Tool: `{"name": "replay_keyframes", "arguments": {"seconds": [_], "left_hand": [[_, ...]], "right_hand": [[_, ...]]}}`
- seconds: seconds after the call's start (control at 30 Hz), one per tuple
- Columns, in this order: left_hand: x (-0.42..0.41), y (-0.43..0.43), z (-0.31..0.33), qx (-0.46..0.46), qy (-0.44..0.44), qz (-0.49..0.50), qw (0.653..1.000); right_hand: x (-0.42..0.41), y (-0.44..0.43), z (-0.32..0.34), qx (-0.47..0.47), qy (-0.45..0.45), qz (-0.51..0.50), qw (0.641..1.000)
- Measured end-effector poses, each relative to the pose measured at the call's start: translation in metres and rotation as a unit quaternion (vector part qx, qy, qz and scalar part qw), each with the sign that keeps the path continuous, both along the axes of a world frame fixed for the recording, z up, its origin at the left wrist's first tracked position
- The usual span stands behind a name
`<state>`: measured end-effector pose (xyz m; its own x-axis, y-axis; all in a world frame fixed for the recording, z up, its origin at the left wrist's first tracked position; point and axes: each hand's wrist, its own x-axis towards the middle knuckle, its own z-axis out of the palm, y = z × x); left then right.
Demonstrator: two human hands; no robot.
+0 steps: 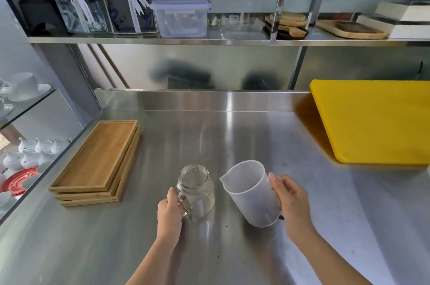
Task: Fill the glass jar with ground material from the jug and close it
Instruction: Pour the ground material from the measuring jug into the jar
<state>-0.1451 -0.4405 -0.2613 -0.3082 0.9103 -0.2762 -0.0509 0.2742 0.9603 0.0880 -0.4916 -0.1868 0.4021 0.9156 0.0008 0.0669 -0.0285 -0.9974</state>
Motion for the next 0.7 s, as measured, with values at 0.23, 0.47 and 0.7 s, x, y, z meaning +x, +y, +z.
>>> {"name": "replay_keyframes", "arguments": {"seconds": [0.23,0.47,0.7], "left_hand": [[0.005,-0.005,0.000,0.006,-0.021,0.000,1.000],[0.009,-0.010,-0.005,0.005,-0.004,-0.007,1.000],[0.014,-0.014,0.000,0.008,0.023,-0.026,0.999]], "right_hand": [[0.009,0.017,0.031,0.052,-0.105,0.024,0.993],[0.019,0.033,0.072,0.085,-0.146,0.125,0.978],[0.004,0.047,0.105,0.122,-0.246,0.179,0.945]]}}
